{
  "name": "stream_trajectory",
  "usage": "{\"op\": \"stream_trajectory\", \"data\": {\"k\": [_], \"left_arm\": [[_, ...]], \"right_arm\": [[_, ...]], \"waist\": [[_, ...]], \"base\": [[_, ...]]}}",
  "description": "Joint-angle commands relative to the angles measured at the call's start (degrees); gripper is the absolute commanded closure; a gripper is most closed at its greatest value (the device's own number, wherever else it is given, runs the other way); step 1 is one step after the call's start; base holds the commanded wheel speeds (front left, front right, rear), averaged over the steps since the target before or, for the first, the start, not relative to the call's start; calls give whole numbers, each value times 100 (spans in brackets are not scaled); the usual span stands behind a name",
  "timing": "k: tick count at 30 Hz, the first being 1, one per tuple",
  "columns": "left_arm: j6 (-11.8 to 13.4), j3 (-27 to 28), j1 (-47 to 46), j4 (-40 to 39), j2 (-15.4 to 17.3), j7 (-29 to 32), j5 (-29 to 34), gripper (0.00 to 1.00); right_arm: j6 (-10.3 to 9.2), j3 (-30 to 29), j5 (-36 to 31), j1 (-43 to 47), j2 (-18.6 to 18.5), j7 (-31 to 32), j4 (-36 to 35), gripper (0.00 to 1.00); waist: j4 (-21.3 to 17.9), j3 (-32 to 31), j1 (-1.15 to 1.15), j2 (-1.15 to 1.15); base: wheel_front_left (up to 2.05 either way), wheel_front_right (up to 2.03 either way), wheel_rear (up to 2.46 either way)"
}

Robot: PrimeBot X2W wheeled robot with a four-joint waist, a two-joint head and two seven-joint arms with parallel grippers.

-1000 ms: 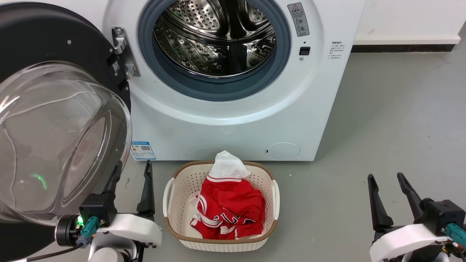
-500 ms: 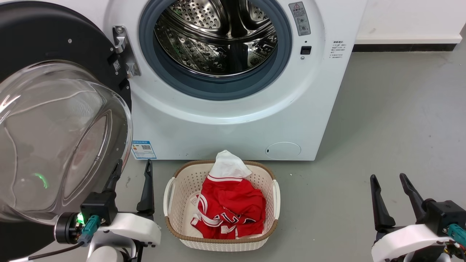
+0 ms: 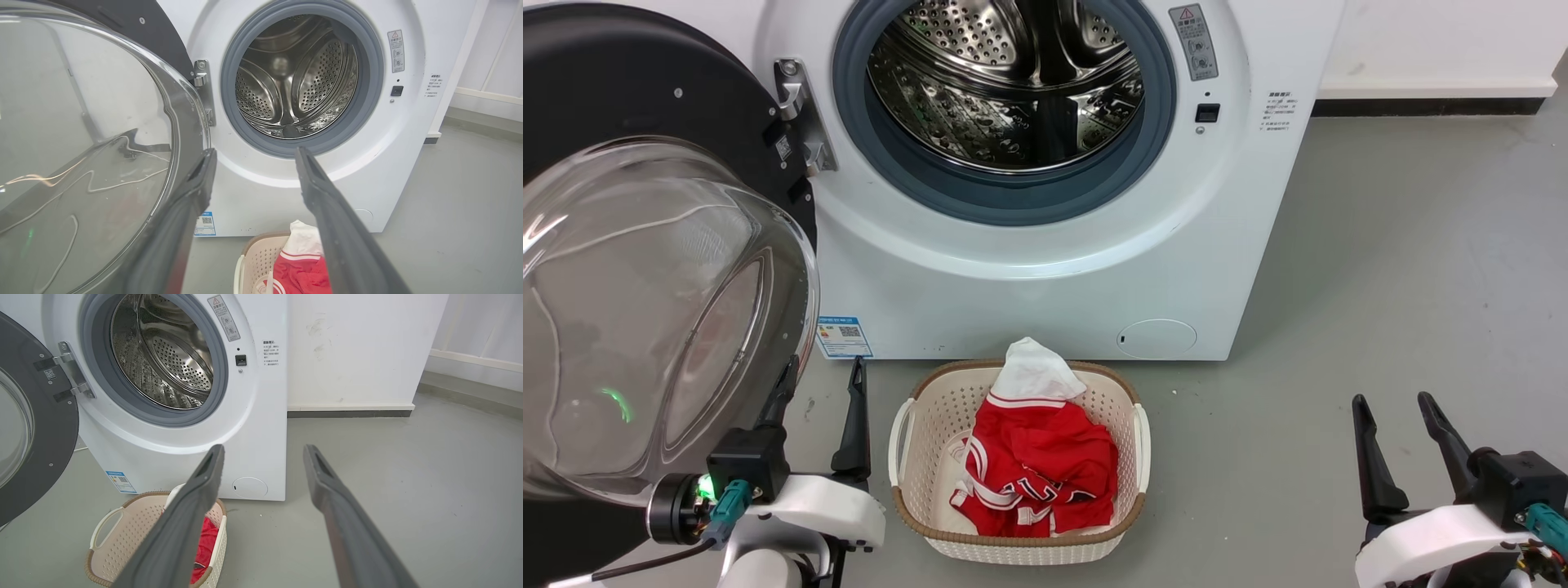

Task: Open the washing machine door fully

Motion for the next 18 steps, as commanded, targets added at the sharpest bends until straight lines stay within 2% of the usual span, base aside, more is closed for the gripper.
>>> {"op": "stream_trajectory", "data": {"k": [1, 2, 5, 18], "left_arm": [[-37, 26, -31, 18, -28, -14, 46, 0], [-19, 18, 0, 5, -37, 0, 35, 100], [-35, 20, 78, 126, -80, 25, 6, 100], [-192, 260, 61, 136, -194, 391, -1281, 100]], "right_arm": [[-4, -3, 45, 11, 9, -37, 10, 0], [0, -2, 3, 0, 0, -1, 9, 100], [0, 6, 32, 19, 1, 19, 149, 100], [0, -45, 1443, -144, 1, 202, 326, 100]], "waist": [[-4, -9, 0, 0], [-6, -9, 0, 0], [-7, -10, 0, 0], [-19, -15, 0, 0]], "base": [[0, 0, 0], [0, 0, 0], [0, 0, 0], [0, 0, 0]]}}
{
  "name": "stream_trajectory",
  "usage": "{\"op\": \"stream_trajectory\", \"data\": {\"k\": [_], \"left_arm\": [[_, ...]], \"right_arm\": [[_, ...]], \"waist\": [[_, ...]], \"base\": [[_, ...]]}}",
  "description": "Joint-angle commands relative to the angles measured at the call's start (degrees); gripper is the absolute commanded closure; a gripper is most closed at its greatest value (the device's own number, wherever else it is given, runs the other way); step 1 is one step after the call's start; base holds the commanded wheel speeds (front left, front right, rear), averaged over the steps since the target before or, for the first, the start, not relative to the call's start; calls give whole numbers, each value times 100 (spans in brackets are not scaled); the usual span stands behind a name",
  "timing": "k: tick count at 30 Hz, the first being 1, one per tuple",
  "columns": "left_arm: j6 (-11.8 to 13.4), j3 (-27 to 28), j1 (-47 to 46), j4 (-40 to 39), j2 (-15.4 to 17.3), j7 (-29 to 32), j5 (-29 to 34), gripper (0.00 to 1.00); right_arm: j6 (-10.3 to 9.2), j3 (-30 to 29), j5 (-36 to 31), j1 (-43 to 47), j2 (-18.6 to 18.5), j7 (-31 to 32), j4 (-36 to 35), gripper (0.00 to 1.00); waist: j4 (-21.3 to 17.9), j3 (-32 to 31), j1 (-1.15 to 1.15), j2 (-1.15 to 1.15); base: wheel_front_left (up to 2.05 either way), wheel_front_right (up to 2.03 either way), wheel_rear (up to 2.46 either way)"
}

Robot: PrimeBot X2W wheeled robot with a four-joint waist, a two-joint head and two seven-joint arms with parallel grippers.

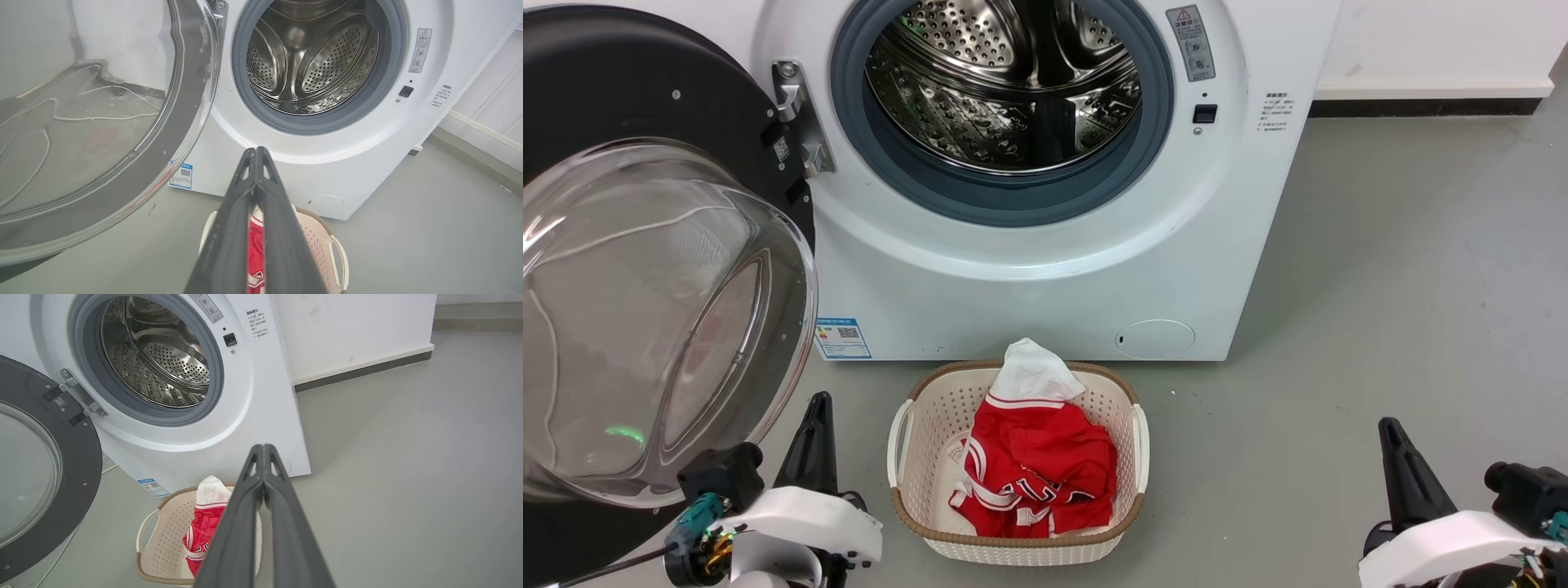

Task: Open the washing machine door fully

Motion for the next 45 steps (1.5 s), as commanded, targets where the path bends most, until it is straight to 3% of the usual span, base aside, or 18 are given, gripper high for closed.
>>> {"op": "stream_trajectory", "data": {"k": [1, 21, 45], "left_arm": [[-43, 68, -122, -94, 16, 52, -228, 100], [-258, 351, -110, -124, -142, 508, -1993, 100], [-464, 643, -113, -131, -296, 961, -3664, 100]], "right_arm": [[0, -19, 253, -196, -2, 40, -57, 100], [-1, -81, 2164, -414, -1, 276, 178, 100], [-1, -145, 3980, -610, -1, 508, 414, 100]], "waist": [[-1, 0, 0, 0], [-21, -9, 0, 0], [-45, -19, 0, 0]], "base": [[0, 0, 0], [0, 0, 0], [0, 0, 0]]}}
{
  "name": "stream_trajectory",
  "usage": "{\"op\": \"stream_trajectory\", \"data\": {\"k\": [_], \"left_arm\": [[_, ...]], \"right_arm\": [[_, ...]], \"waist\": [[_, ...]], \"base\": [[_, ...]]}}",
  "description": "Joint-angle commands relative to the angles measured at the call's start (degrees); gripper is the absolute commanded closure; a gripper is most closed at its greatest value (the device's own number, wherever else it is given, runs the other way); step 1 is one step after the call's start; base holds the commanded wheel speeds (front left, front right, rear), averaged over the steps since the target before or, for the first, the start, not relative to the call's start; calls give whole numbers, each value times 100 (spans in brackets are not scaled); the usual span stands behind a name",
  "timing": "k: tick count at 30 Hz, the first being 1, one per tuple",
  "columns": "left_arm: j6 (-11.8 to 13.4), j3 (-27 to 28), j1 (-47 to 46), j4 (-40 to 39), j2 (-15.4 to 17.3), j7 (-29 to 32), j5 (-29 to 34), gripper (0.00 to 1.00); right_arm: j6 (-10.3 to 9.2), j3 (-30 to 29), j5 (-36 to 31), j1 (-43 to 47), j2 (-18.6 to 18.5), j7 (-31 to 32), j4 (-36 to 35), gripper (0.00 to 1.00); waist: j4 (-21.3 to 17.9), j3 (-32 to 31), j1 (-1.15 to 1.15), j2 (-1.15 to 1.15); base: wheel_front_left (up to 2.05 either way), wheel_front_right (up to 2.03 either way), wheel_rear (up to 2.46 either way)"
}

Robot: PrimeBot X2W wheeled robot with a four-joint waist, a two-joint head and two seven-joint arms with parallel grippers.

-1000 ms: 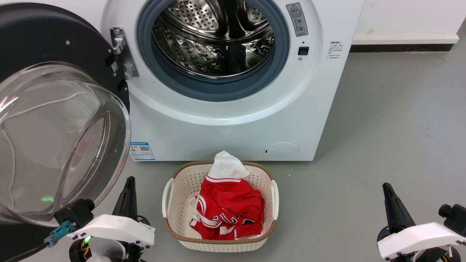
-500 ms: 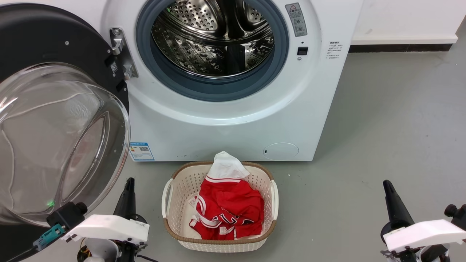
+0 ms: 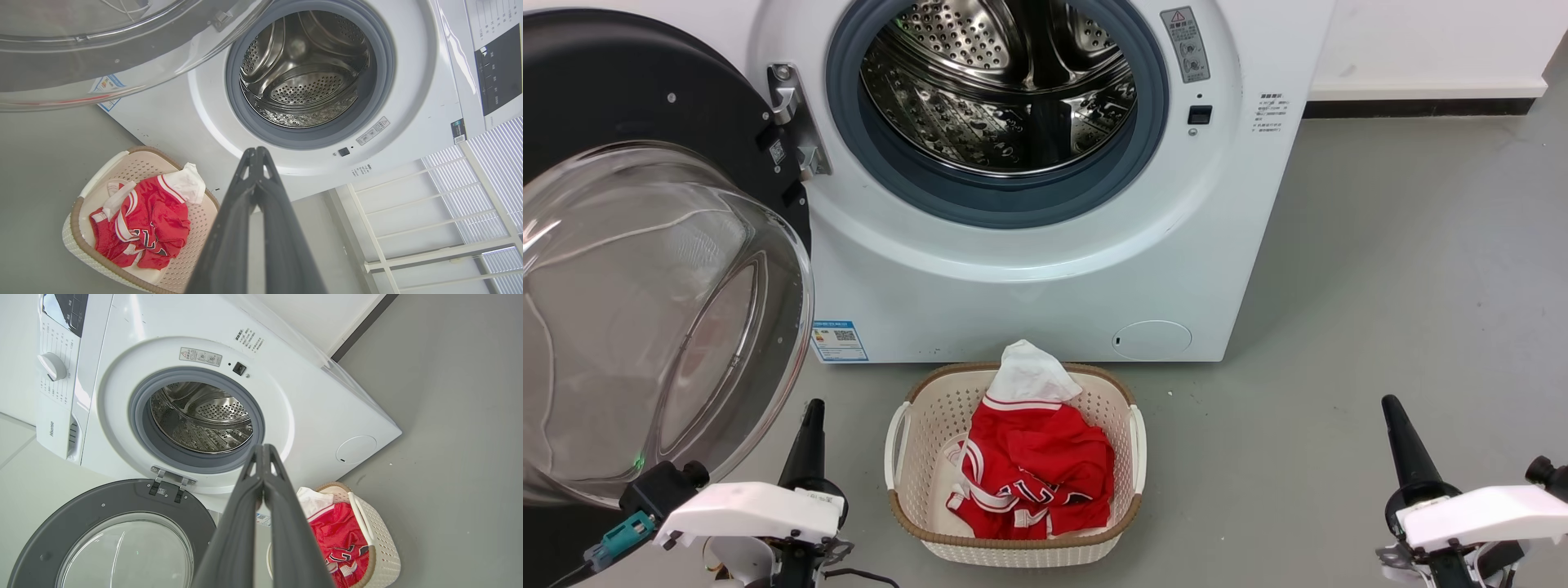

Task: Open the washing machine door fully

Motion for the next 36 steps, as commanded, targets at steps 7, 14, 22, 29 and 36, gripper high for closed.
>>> {"op": "stream_trajectory", "data": {"k": [7, 14, 22, 29, 36], "left_arm": [[-85, 119, -111, -67, -35, 150, -528, 100], [-137, 191, -111, -68, -71, 251, -920, 100], [-191, 265, -104, -68, -115, 365, -1341, 100], [-222, 309, -100, -69, -144, 449, -1638, 100], [-269, 371, -98, -68, -173, 537, -1968, 100]], "right_arm": [[0, -37, 588, -193, 0, 74, 37, 100], [-1, -50, 1011, -246, 0, 129, 89, 100], [-1, -66, 1471, -291, 0, 190, 155, 100], [-1, -77, 1795, -335, 0, 230, 199, 100], [-1, -89, 2152, -374, 1, 275, 244, 100]], "waist": [[-7, -3, 0, 0], [-14, -6, 0, 0], [-22, -10, 0, 0], [-28, -12, 0, 0], [-35, -15, 0, 0]], "base": [[0, 0, 0], [0, 0, 0], [0, 0, 0], [0, 0, 0], [0, 0, 0]]}}
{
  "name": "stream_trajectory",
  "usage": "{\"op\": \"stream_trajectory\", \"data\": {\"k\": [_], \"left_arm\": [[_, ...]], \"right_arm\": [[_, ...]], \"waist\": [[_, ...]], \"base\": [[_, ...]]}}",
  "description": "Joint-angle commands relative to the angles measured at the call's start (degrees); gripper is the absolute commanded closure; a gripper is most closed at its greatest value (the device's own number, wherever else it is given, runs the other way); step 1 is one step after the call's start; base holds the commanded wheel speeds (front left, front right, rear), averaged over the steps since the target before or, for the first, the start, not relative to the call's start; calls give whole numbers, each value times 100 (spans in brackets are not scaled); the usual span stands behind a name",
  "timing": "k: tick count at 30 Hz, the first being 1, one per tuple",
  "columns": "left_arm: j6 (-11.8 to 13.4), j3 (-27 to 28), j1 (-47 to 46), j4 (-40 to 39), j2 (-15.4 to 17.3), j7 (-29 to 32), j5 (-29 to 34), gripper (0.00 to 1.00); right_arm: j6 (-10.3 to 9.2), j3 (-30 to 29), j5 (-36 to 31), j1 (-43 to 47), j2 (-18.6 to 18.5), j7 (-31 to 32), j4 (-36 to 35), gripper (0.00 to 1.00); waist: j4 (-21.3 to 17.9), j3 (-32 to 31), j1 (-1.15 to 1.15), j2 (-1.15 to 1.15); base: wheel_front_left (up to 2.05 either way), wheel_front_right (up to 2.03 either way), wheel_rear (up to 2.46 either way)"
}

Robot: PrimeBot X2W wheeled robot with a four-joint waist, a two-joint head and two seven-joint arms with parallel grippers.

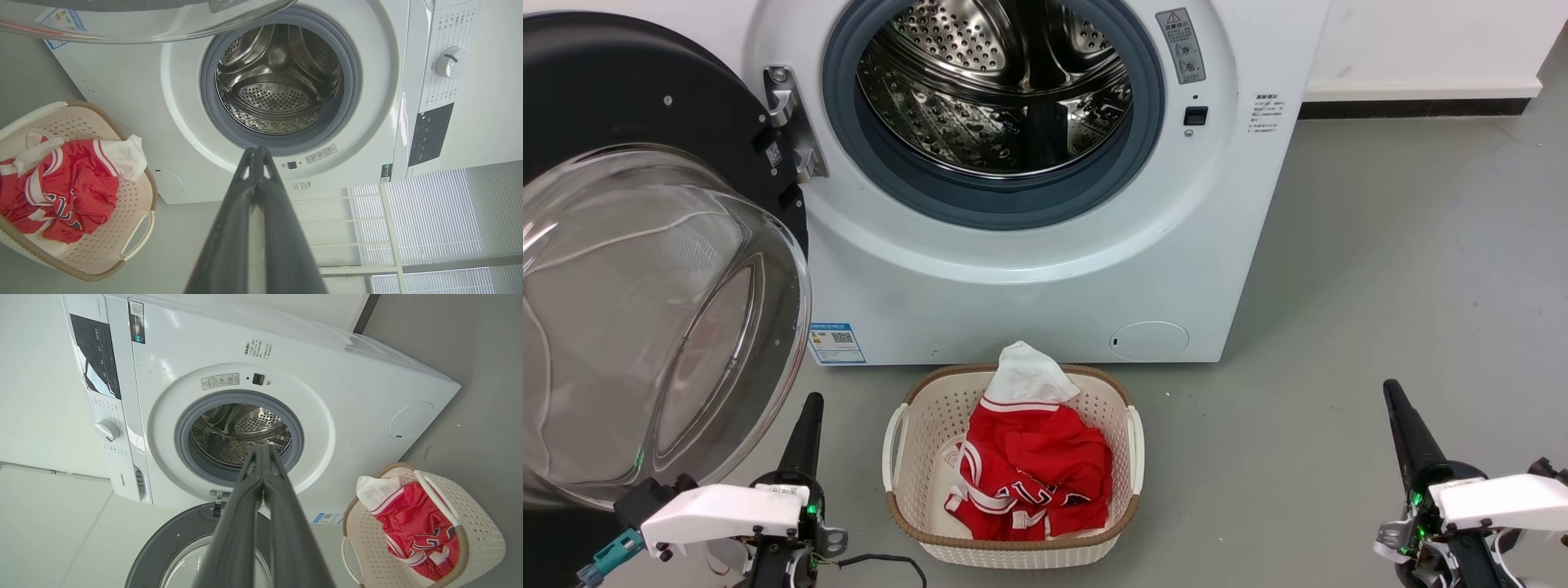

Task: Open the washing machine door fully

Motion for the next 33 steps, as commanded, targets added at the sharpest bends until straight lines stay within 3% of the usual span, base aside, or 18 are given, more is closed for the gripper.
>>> {"op": "stream_trajectory", "data": {"k": [1, 33], "left_arm": [[-48, 41, -64, -38, -12, 44, -108, 100], [-202, 258, -52, -34, -132, 386, -1375, 100]], "right_arm": [[-1, -13, 131, -124, 2, 28, 0, 100], [-2, -59, 1509, -267, 3, 202, 188, 100]], "waist": [[-1, 0, 0, 0], [-32, -14, 0, 0]], "base": [[0, 0, 0], [0, 0, 0]]}}
